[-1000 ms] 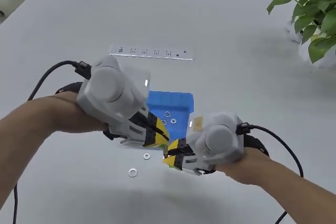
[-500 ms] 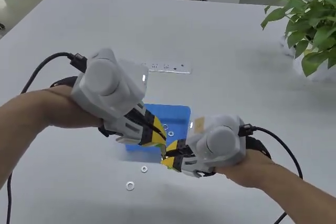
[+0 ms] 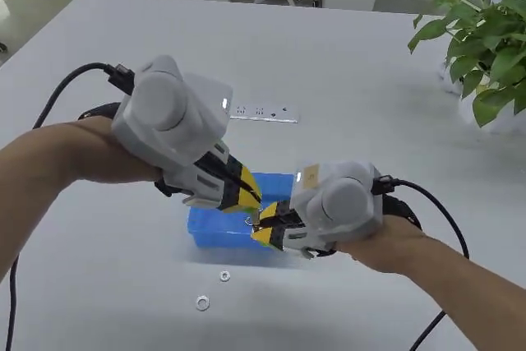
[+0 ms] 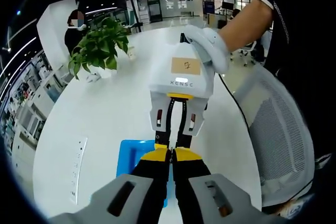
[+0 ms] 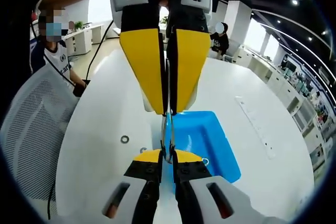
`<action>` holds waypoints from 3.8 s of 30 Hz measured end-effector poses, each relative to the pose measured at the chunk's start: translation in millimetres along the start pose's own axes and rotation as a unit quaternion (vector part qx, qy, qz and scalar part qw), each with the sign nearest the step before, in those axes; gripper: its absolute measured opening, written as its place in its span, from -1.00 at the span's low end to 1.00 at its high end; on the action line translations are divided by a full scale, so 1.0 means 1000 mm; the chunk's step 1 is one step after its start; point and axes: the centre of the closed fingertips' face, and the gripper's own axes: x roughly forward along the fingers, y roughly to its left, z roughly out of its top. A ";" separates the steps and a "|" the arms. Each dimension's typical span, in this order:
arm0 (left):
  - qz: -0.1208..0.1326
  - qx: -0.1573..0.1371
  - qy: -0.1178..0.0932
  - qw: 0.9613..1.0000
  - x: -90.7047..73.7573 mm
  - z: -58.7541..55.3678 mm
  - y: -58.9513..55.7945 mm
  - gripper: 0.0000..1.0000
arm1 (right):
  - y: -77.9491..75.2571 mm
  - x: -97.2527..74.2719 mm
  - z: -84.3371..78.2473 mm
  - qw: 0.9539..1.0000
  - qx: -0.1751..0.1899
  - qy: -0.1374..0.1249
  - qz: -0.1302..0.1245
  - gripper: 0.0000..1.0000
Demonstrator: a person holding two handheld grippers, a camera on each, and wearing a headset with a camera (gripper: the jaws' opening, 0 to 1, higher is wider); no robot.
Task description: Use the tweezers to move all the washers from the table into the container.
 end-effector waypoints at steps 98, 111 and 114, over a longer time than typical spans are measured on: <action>0.014 -0.006 0.011 1.000 0.017 -0.033 0.038 -0.89 | -0.037 0.034 -0.017 1.000 -0.014 0.013 0.007 -0.77; 0.014 -0.008 0.016 1.000 0.003 -0.028 0.017 -0.89 | -0.014 0.026 0.000 1.000 -0.027 0.005 0.015 -0.76; 0.014 -0.009 0.017 1.000 0.000 -0.029 0.010 -0.89 | -0.007 0.026 0.002 0.999 -0.029 0.004 0.016 -0.76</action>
